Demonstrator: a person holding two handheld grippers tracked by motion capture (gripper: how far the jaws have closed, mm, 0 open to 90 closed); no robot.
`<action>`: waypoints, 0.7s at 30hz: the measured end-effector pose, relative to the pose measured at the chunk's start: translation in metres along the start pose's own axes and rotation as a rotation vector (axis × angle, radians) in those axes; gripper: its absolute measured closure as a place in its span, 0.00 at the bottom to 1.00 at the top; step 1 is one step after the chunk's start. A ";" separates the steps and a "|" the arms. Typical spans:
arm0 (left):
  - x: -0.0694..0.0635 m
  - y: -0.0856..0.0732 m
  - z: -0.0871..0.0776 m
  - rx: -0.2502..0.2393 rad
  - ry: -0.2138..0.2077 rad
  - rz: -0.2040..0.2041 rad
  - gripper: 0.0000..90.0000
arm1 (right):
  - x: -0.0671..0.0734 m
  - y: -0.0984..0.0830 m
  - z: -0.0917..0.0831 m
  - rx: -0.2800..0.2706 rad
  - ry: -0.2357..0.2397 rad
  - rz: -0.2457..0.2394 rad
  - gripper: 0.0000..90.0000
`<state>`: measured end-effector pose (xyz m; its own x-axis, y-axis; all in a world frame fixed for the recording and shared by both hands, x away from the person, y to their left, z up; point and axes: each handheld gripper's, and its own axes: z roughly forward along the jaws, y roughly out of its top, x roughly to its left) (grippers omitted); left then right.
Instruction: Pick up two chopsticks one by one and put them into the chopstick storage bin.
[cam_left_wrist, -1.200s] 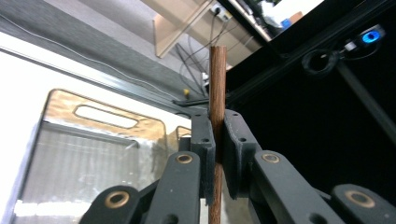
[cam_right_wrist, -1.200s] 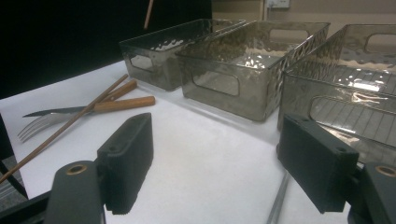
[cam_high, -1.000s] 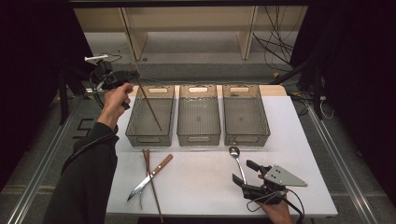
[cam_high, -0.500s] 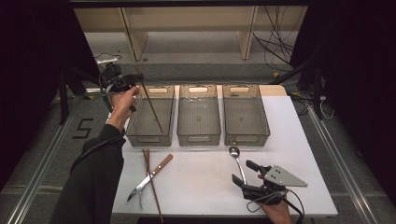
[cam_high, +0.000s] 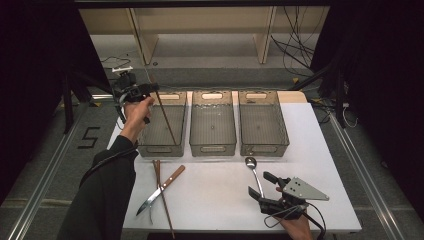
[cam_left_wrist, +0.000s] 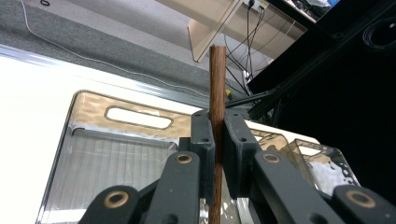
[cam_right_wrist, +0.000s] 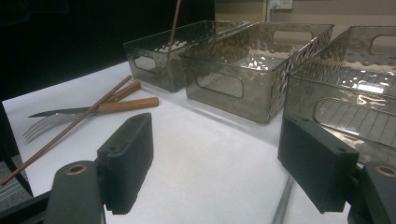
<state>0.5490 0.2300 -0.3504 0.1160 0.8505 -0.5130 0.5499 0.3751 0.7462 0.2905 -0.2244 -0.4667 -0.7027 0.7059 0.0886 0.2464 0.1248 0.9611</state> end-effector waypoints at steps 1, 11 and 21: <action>0.000 -0.001 0.001 0.001 0.001 -0.003 0.93 | 0.000 0.000 0.000 0.000 0.000 0.000 0.30; -0.002 -0.004 0.006 0.034 0.016 0.015 0.83 | 0.000 0.000 0.000 -0.001 0.002 0.000 0.30; -0.006 -0.002 0.007 0.111 0.035 0.028 0.42 | 0.000 0.000 0.000 -0.002 0.003 -0.001 0.30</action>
<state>0.5532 0.2216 -0.3525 0.1052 0.8731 -0.4761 0.6354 0.3092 0.7075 0.2901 -0.2243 -0.4666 -0.7049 0.7038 0.0880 0.2441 0.1242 0.9618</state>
